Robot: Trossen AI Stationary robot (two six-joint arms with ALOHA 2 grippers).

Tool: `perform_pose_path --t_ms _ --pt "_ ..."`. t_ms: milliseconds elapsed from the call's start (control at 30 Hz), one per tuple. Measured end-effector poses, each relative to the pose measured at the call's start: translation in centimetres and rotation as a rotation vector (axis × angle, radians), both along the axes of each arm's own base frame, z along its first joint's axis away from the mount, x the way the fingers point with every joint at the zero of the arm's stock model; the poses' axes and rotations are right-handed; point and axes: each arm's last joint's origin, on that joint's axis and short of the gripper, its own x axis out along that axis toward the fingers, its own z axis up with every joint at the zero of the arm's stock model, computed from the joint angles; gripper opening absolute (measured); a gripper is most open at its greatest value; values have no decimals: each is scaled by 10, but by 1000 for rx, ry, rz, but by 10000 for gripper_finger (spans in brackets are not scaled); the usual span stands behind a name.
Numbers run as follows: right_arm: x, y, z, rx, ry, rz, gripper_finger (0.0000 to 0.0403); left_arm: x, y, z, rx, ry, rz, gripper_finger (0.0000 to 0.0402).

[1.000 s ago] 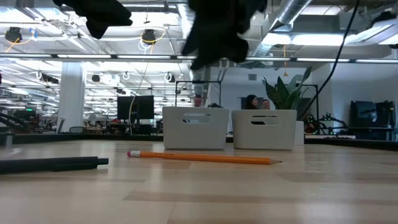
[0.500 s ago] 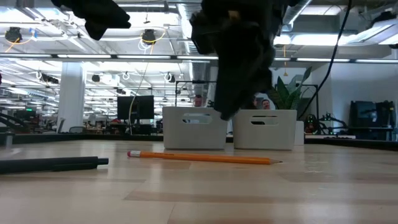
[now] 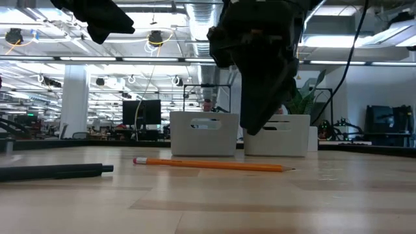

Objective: Sort pens & pencils
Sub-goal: Put the yellow pencil into the right gray bin

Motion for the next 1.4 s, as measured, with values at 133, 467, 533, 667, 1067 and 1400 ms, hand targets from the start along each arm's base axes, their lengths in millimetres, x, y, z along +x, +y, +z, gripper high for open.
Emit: perform_pose_path --t_ms 133,467,533,667,1067,1400 --pt "-2 1 -2 14 12 -32 195 -1 0 -1 1 14 0 93" --pt "-6 13 -3 6 6 12 195 -1 0 -2 1 21 0 93" --pt "-6 14 -3 -12 0 18 195 -1 0 -2 1 21 0 93" --pt "-5 13 -3 -21 -4 33 195 -1 0 -2 1 20 0 93" --pt "12 12 -13 -2 -99 48 195 -1 0 -2 6 22 -1 93" --pt "19 4 -31 -38 -88 99 195 0 0 -5 12 53 0 93"
